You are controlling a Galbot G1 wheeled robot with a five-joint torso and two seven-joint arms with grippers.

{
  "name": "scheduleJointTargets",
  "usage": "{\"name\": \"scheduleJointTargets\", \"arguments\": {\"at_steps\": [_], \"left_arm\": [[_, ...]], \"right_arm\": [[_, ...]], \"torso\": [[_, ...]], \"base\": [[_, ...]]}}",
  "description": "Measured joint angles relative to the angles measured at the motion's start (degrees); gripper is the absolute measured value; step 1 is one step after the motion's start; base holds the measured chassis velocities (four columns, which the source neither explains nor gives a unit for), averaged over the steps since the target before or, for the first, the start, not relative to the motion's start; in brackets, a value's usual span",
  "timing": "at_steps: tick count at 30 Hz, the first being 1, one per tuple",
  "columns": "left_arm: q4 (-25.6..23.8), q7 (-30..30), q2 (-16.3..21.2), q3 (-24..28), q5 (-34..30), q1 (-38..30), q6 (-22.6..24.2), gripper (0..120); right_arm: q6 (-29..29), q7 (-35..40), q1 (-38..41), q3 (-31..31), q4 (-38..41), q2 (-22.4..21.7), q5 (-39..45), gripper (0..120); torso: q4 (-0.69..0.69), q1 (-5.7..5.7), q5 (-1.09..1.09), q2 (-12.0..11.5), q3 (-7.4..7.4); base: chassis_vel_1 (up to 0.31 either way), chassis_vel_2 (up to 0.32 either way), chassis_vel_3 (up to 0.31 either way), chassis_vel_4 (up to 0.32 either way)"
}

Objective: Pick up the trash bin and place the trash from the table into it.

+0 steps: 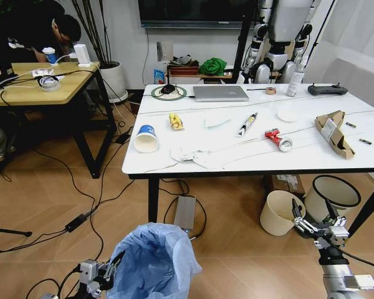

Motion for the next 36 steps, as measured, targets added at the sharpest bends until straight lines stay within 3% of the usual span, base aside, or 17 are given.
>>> {"name": "scheduleJointTargets", "arguments": {"at_steps": [36], "left_arm": [[-0.5, 0.1, -0.6, -0.2, 1.3, 0.8, -0.1, 0]], "right_arm": [[0.7, -0.1, -1.7, 0.1, 1.5, -0.1, 0.5, 100]], "torso": [[0.0, 4.07, 0.0, 9.5, 5.42]], "base": [[0.0, 0.0, 0.0, 0.0]]}}
